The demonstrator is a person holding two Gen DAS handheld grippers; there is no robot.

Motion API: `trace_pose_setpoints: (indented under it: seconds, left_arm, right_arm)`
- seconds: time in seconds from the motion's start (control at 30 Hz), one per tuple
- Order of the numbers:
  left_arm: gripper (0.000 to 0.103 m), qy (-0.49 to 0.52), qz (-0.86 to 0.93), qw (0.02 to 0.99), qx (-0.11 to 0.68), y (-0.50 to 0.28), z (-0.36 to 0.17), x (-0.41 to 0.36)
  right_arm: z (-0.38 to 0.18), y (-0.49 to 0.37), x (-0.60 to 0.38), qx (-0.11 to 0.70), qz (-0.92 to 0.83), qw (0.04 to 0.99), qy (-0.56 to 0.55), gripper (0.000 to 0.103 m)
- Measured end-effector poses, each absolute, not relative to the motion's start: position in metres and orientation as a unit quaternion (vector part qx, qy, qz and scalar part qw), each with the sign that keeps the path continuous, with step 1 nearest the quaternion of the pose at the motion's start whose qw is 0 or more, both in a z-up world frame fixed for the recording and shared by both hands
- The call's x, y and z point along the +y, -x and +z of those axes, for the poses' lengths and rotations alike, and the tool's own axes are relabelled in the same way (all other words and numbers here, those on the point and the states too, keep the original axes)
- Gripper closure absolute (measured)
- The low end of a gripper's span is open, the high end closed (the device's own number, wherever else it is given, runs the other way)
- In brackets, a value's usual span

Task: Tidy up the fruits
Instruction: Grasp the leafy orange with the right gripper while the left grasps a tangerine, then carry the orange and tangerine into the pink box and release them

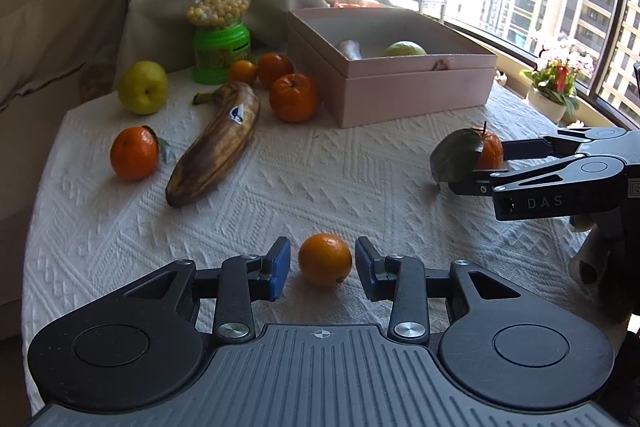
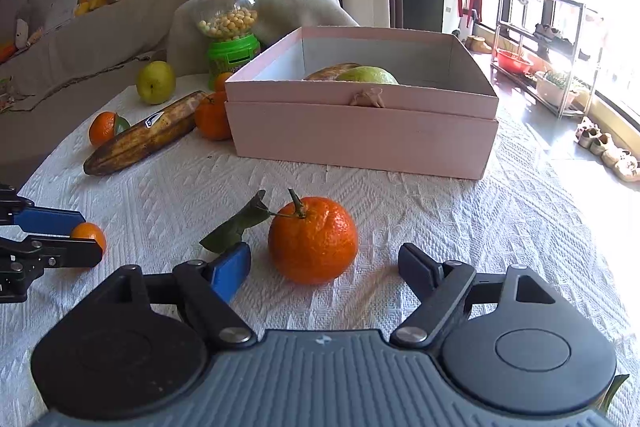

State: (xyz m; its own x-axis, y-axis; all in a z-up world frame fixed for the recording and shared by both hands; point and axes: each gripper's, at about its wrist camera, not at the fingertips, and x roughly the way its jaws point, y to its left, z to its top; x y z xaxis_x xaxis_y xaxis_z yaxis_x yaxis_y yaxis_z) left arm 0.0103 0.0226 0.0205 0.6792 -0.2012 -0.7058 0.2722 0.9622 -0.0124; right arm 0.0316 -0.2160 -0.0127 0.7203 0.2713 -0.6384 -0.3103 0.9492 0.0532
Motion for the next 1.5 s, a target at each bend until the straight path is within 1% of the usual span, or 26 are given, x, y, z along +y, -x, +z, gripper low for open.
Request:
trace_pose_setpoints:
  seconds: [0.23,0.27,0.3,0.33,0.53,0.73,0.9,0.93,1.0,1.03,1.07,1.1,1.2,1.37,1.43,1.5]
  left_arm:
    - [0.064,-0.040,-0.138,0.909,0.391,-0.010,0.018,0.022]
    - [0.065,-0.041,-0.139,0.909,0.391,-0.009,0.018,0.022]
    - [0.069,-0.040,-0.139,0.909,0.390,-0.009,0.018,0.021]
    - [0.069,-0.038,-0.141,0.909,0.390,-0.009,0.019,0.021]
    - [0.069,-0.026,-0.150,0.908,0.391,-0.008,0.020,0.018]
    - [0.069,-0.026,-0.162,0.907,0.389,-0.007,0.024,0.012]
    - [0.069,-0.023,-0.179,0.905,0.385,-0.011,0.027,0.005]
    - [0.069,-0.020,-0.184,0.904,0.384,-0.012,0.028,0.003]
    - [0.069,-0.015,-0.195,0.902,0.385,-0.016,0.030,-0.001]
    - [0.069,-0.013,-0.200,0.901,0.384,-0.019,0.031,-0.003]
    - [0.069,-0.012,-0.204,0.901,0.384,-0.022,0.033,-0.005]
    - [0.069,-0.012,-0.209,0.900,0.382,-0.027,0.037,-0.008]
    - [0.069,-0.007,-0.225,0.905,0.362,-0.047,0.058,-0.013]
    - [0.069,0.014,-0.223,0.931,0.288,-0.115,0.113,-0.024]
    - [0.069,0.039,-0.214,0.930,0.296,-0.144,0.120,-0.026]
    - [0.068,0.085,-0.216,0.923,0.307,-0.166,0.120,-0.019]
  right_arm:
    - [-0.013,-0.032,-0.215,0.340,0.156,0.927,0.030,0.020]
    - [-0.014,-0.032,-0.215,0.340,0.156,0.927,0.031,0.019]
    - [-0.014,-0.032,-0.215,0.340,0.155,0.927,0.032,0.019]
    - [-0.014,-0.032,-0.215,0.340,0.155,0.927,0.032,0.019]
    - [-0.014,-0.031,-0.214,0.340,0.154,0.927,0.032,0.019]
    - [-0.009,-0.027,-0.219,0.321,0.156,0.934,0.022,0.019]
    - [-0.004,-0.028,-0.210,0.311,0.180,0.931,0.063,0.021]
    - [-0.004,-0.030,-0.209,0.311,0.181,0.931,0.070,0.022]
    - [-0.003,-0.033,-0.209,0.311,0.187,0.929,0.074,0.029]
    - [-0.002,-0.035,-0.208,0.316,0.197,0.925,0.078,0.040]
    - [0.000,-0.037,-0.207,0.321,0.204,0.921,0.081,0.054]
    - [0.002,-0.038,-0.207,0.324,0.208,0.919,0.087,0.058]
    - [0.021,-0.035,-0.220,0.309,0.225,0.921,0.070,0.058]
    - [0.068,-0.028,-0.251,0.246,0.203,0.946,0.051,0.058]
    - [0.083,-0.029,-0.262,0.233,0.189,0.953,0.046,0.058]
    - [0.092,-0.032,-0.271,0.229,0.172,0.957,0.040,0.058]
